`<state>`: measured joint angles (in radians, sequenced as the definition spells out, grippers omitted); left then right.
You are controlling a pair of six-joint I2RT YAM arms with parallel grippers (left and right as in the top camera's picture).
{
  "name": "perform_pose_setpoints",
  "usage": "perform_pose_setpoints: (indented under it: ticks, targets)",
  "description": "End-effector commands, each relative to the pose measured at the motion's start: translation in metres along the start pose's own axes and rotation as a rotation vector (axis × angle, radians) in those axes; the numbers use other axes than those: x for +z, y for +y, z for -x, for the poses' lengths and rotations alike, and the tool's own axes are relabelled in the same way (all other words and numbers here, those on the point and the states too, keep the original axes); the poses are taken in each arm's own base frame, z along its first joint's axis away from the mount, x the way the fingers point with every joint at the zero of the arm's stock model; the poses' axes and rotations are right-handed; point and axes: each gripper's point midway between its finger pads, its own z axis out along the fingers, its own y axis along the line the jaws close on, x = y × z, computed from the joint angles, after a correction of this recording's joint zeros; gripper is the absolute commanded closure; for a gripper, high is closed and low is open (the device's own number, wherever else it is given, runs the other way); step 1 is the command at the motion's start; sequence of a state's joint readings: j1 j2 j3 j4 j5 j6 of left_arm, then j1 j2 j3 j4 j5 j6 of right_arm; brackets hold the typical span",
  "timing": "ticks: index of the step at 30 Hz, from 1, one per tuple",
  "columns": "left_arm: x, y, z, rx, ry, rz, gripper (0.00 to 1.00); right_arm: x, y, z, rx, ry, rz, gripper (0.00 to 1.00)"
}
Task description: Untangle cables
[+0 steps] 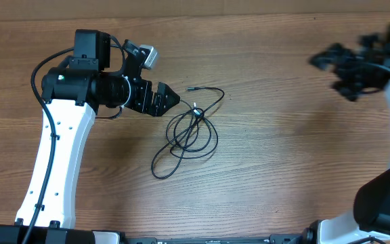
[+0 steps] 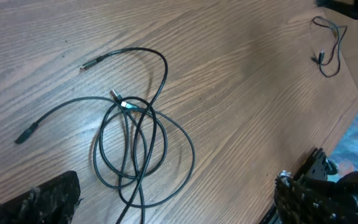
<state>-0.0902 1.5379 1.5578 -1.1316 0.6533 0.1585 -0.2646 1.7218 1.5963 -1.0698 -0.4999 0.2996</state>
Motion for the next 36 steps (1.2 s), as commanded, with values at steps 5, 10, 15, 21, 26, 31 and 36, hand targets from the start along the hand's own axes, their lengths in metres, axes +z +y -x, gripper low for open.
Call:
perform_pose_setpoints:
  ticks: [5,10,15,21,26,31,36]
  targets:
    - [-0.009,-0.006,-0.002,-0.005,-0.001,0.011,0.00,0.032,0.073,-0.057,-0.194,0.115,0.032,0.00]
    - [-0.009,-0.006,-0.003,-0.009,0.005,0.009,0.00,0.042,0.098,-0.083,-0.266,0.163,0.054,0.00]
    - [-0.005,-0.007,-0.008,-0.008,0.027,0.022,0.03,0.044,0.104,-0.091,-0.287,0.178,0.060,0.00]
    - [0.018,-0.015,-0.030,0.018,0.113,0.025,0.15,0.044,0.104,-0.091,-0.287,0.177,0.060,0.00]
    - [0.045,-0.025,-0.056,0.055,0.202,0.019,0.18,0.044,0.104,-0.091,-0.287,0.178,0.060,0.00]
    - [0.072,-0.028,-0.077,0.049,0.249,0.015,0.16,0.044,0.104,-0.091,-0.287,0.178,0.060,0.00]
    - [0.088,-0.026,-0.091,0.017,0.264,0.013,0.14,0.044,0.104,-0.091,-0.287,0.178,0.060,0.00]
